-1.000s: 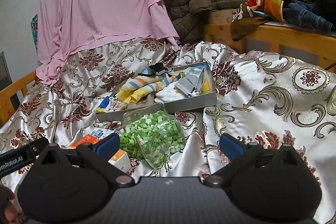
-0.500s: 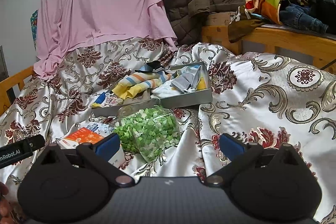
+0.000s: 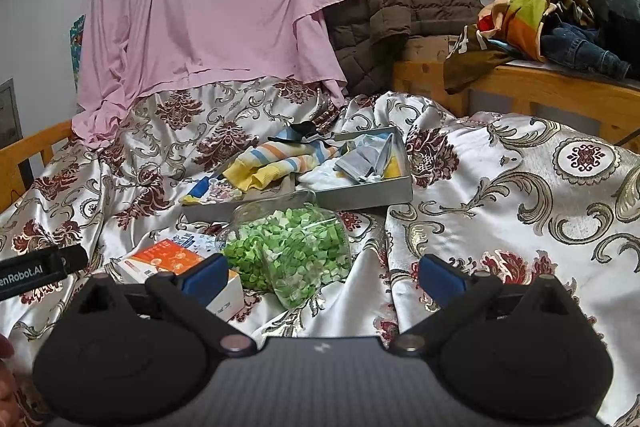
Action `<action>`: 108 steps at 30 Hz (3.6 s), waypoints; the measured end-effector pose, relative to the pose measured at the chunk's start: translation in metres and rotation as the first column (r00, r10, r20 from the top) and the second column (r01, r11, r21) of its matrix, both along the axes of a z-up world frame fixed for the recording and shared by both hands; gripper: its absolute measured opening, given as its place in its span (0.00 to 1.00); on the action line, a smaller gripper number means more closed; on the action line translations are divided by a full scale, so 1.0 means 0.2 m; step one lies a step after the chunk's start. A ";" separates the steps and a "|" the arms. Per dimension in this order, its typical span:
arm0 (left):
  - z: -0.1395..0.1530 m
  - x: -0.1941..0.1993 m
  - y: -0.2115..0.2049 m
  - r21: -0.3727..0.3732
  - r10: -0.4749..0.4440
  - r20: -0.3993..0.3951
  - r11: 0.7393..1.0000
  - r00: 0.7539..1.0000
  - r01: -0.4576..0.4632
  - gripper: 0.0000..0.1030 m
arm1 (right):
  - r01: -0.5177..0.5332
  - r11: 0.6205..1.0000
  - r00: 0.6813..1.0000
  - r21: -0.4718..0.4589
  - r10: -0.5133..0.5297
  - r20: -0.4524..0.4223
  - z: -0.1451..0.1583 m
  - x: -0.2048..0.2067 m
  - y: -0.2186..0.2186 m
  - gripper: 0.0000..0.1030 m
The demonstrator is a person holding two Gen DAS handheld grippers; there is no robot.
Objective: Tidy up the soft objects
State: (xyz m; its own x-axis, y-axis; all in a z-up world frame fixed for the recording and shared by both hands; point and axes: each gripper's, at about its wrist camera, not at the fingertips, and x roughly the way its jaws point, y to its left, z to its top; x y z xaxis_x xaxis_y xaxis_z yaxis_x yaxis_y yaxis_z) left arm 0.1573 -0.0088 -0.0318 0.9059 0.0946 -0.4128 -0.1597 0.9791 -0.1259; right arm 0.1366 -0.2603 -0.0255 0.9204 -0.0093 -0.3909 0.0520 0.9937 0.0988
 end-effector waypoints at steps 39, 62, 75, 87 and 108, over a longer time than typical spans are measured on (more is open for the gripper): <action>-0.09 -0.10 -0.05 0.105 -0.038 0.021 0.994 0.999 0.035 0.99 | -0.025 0.999 1.000 -0.038 0.025 -0.017 -0.09 0.02 0.05 1.00; -0.11 -0.10 -0.05 0.123 -0.063 0.017 0.991 0.998 0.061 0.99 | -0.033 0.997 0.999 -0.063 0.030 -0.044 -0.13 0.03 0.06 1.00; -0.12 -0.11 -0.05 0.128 -0.070 0.024 0.990 0.997 0.066 0.99 | -0.032 0.998 0.999 -0.063 0.029 -0.044 -0.13 0.03 0.06 1.00; -0.12 -0.11 -0.05 0.129 -0.070 0.024 0.990 0.997 0.066 0.99 | -0.032 0.998 0.999 -0.062 0.030 -0.045 -0.13 0.03 0.06 1.00; -0.12 -0.11 -0.05 0.129 -0.071 0.023 0.989 0.997 0.067 0.99 | -0.032 0.998 0.999 -0.062 0.029 -0.045 -0.13 0.03 0.06 1.00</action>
State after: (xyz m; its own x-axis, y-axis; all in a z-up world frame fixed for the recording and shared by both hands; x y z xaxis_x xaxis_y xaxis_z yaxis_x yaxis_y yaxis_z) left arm 0.1359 -0.0190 -0.0563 0.9231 0.0822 -0.3758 -0.0896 0.9960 -0.0024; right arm 0.1422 -0.2475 -0.0513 0.9023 -0.0070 -0.4310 0.0243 0.9991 0.0346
